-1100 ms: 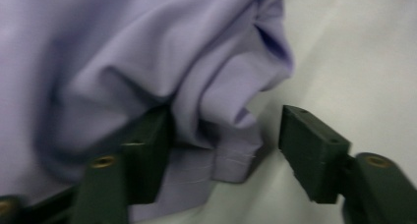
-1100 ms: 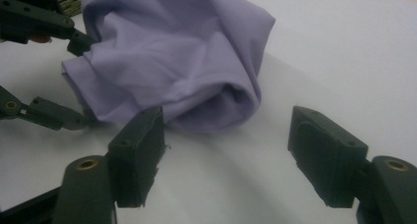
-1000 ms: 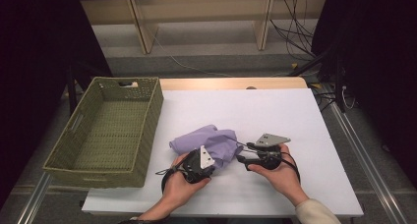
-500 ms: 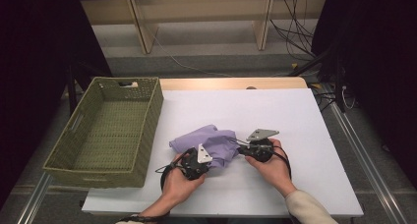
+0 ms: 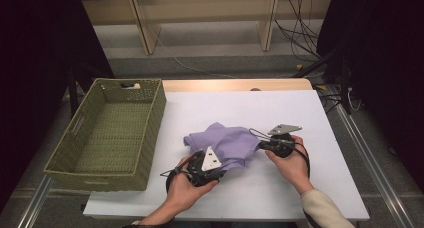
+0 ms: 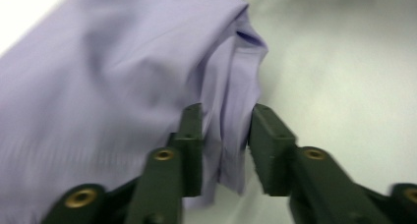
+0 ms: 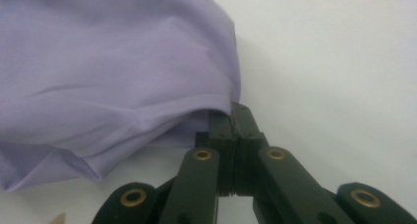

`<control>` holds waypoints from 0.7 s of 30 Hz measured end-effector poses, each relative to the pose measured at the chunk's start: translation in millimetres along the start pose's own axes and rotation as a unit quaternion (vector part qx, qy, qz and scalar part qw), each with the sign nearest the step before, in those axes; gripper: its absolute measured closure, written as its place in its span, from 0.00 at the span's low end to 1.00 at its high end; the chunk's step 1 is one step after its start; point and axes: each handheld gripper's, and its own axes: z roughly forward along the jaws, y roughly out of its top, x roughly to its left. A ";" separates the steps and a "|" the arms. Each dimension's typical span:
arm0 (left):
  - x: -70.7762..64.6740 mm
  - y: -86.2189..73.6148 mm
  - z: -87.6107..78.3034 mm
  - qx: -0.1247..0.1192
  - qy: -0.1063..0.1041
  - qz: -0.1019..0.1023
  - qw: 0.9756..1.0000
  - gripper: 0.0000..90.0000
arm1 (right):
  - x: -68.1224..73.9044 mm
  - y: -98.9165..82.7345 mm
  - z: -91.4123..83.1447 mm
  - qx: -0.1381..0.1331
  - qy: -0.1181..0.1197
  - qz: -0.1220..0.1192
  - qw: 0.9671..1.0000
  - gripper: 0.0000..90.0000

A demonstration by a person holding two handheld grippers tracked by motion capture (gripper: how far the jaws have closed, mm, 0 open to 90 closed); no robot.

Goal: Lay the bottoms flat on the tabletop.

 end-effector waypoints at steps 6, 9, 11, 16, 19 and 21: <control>18.3 -8.7 -4.8 0.004 0.028 -0.020 0.999 0.61 | -24.3 -9.4 -3.4 0.011 -0.035 0.036 0.999 1.00; 26.5 -14.8 -2.4 0.012 0.041 -0.035 0.998 0.60 | -29.6 -12.0 -3.2 0.015 -0.040 0.038 0.998 0.95; 32.1 -18.6 -0.4 0.023 0.052 -0.040 0.998 0.59 | -28.3 -12.3 -3.5 0.022 -0.054 0.030 0.998 0.88; 41.5 -24.5 4.2 0.041 0.075 -0.042 0.995 0.56 | -15.8 -4.2 -19.7 0.006 -0.083 -0.005 0.996 0.71; 42.1 -25.1 7.1 0.043 0.073 -0.047 0.995 0.57 | 0.0 2.6 -28.6 -0.024 -0.057 -0.024 0.998 0.64; 41.8 -24.8 7.9 0.043 0.069 -0.046 0.996 0.58 | 15.0 6.5 -27.9 -0.031 -0.028 -0.039 0.998 0.59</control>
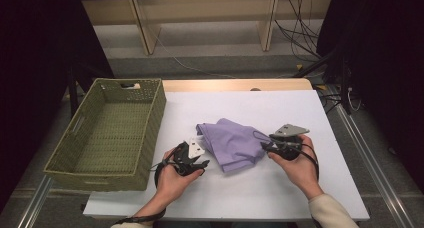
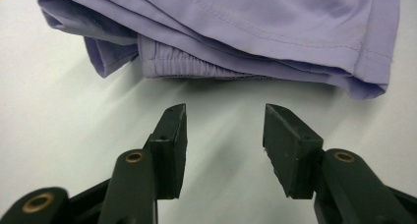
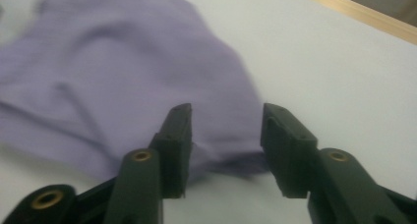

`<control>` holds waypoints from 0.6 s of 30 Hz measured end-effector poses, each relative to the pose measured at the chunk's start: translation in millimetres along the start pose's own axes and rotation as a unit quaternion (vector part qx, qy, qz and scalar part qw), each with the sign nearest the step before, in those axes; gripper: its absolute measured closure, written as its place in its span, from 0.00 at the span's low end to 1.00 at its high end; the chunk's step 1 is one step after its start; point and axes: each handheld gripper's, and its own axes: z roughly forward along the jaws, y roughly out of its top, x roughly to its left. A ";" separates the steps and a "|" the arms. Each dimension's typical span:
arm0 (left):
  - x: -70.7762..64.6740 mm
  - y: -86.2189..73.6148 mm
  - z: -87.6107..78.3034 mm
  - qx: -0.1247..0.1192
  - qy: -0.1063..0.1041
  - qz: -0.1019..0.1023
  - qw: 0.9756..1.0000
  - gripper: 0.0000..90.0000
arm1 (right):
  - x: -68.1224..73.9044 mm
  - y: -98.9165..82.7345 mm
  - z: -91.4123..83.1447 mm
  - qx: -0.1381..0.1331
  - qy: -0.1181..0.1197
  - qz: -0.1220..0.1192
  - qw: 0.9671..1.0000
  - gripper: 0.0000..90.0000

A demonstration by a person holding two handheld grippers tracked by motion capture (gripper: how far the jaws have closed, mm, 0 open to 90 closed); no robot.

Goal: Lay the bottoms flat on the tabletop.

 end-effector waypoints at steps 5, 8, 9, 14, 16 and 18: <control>-0.6 0.7 0.0 -0.005 -0.002 -0.002 1.000 0.60 | 42.0 5.5 15.1 -0.001 0.095 -0.057 0.994 0.43; -0.6 0.3 -0.2 -0.008 -0.001 -0.002 1.000 0.60 | 61.9 3.3 26.7 0.012 0.122 -0.092 0.988 0.29; -0.6 0.3 -0.4 -0.009 -0.001 -0.001 1.000 0.60 | 66.9 2.1 29.7 0.018 0.121 -0.105 0.987 0.24; -0.8 0.8 -0.8 -0.010 0.000 0.000 1.000 0.60 | 80.3 -3.2 40.4 0.032 0.114 -0.155 0.981 0.18; -1.2 0.8 0.2 -0.011 0.000 0.000 1.000 0.59 | 81.8 -3.7 41.7 0.034 0.110 -0.162 0.980 0.18; -1.6 1.0 1.1 -0.010 -0.001 0.000 1.000 0.59 | 81.7 -4.4 42.7 0.032 0.106 -0.167 0.980 0.31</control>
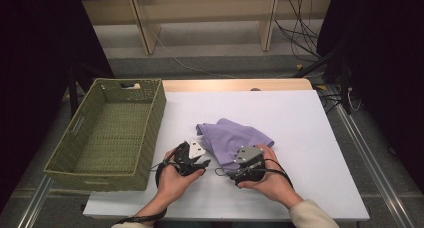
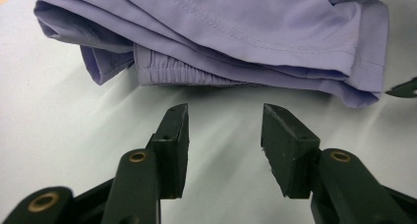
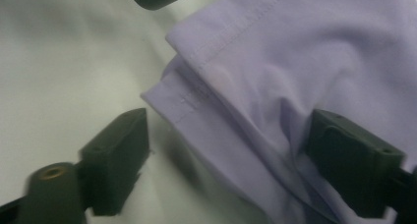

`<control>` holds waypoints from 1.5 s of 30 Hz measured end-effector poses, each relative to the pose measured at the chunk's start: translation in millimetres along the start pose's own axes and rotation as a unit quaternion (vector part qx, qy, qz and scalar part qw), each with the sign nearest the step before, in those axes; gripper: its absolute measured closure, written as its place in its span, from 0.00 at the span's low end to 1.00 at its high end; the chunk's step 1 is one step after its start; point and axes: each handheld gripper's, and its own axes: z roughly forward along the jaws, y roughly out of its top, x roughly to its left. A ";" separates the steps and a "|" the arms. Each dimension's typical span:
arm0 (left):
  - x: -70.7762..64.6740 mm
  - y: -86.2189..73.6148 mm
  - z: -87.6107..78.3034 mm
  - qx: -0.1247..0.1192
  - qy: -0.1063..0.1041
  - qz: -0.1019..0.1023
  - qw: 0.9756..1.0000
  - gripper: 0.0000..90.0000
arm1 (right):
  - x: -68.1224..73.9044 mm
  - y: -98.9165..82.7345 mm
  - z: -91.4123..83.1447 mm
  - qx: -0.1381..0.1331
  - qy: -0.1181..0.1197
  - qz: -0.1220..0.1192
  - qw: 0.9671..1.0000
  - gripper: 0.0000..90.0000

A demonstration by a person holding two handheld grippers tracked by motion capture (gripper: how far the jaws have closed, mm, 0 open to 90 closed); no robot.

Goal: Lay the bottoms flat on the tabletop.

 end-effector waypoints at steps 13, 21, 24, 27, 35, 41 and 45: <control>-10.1 4.9 6.5 0.005 -0.024 0.019 1.000 0.56 | -33.5 -0.7 -27.3 -0.071 -0.029 0.108 0.991 0.98; -31.1 14.3 15.7 -0.001 -0.051 0.057 0.997 0.40 | -50.7 -7.0 -40.9 -0.102 -0.086 0.161 0.978 0.99; -36.6 18.6 21.3 -0.005 -0.050 0.065 0.997 0.32 | -52.2 -8.7 -40.7 -0.100 -0.089 0.167 0.977 0.99; -40.5 21.7 29.6 -0.006 -0.043 0.075 0.996 0.27 | -52.1 -9.3 -39.2 -0.096 -0.084 0.166 0.978 0.98; -40.4 29.4 52.0 0.006 -0.039 0.082 0.996 0.29 | -52.1 -9.6 -39.0 -0.094 -0.084 0.164 0.978 0.98; -26.3 33.9 52.8 0.011 -0.059 0.075 0.995 0.52 | -52.4 -10.3 -39.1 -0.093 -0.081 0.168 0.978 0.98; -29.6 35.9 51.3 0.016 -0.060 0.093 0.994 0.69 | -52.4 -10.3 -38.7 -0.091 -0.080 0.168 0.978 0.98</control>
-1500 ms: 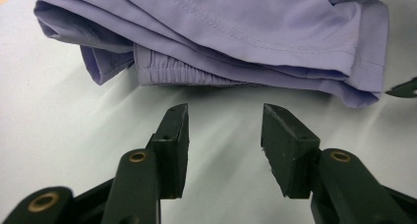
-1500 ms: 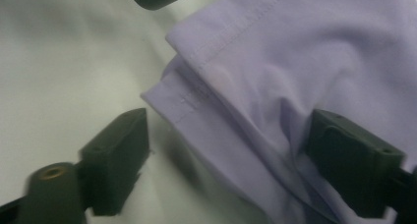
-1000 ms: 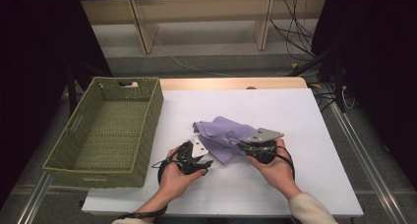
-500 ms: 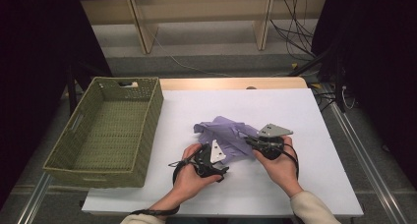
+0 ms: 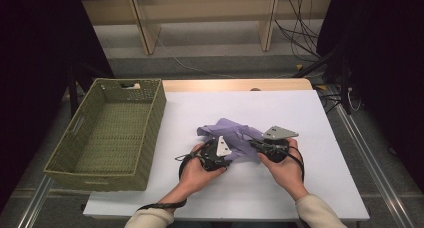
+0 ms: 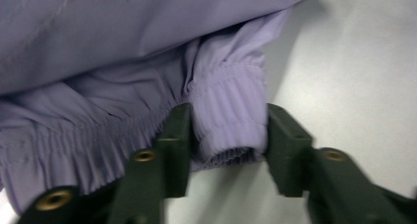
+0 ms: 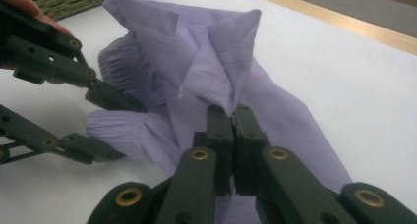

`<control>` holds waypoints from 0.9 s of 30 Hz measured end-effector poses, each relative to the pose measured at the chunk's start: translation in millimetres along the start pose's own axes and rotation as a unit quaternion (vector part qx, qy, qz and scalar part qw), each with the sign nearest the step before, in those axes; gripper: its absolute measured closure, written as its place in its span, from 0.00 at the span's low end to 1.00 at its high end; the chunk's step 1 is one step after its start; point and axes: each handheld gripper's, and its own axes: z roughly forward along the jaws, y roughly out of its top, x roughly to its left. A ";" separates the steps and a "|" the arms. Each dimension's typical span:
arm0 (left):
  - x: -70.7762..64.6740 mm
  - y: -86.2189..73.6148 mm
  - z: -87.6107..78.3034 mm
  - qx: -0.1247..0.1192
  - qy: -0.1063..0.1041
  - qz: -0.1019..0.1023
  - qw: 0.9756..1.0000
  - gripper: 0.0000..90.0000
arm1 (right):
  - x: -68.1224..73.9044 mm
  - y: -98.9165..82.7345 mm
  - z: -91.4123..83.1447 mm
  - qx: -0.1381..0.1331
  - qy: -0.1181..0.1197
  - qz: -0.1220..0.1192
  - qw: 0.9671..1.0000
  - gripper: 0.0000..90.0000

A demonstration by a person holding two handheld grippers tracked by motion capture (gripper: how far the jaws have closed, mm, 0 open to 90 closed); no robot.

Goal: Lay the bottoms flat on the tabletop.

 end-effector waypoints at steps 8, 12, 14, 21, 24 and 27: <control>-4.7 2.5 -5.7 0.008 -0.004 0.007 1.000 0.84 | 0.9 0.0 -0.6 0.002 0.002 0.004 1.000 0.98; -12.1 4.1 -15.9 0.012 -0.021 0.007 1.000 0.84 | -1.2 -0.8 -2.5 -0.001 0.002 0.004 1.000 0.98; -18.0 4.9 -23.8 0.015 -0.026 0.011 0.999 0.84 | -2.1 -1.3 -4.0 0.000 0.002 0.005 1.000 0.98; -39.1 2.5 -58.3 0.022 -0.054 0.006 0.998 0.84 | -1.6 -0.1 -7.9 -0.003 0.004 0.011 1.000 0.98; -49.4 -2.4 -74.1 0.026 -0.069 0.002 0.997 0.84 | -1.6 0.6 -8.3 -0.002 0.002 0.013 1.000 0.98; -59.1 -3.9 -89.5 0.025 -0.075 0.005 0.997 0.84 | -2.7 0.2 -7.6 0.003 -0.003 0.017 1.000 0.98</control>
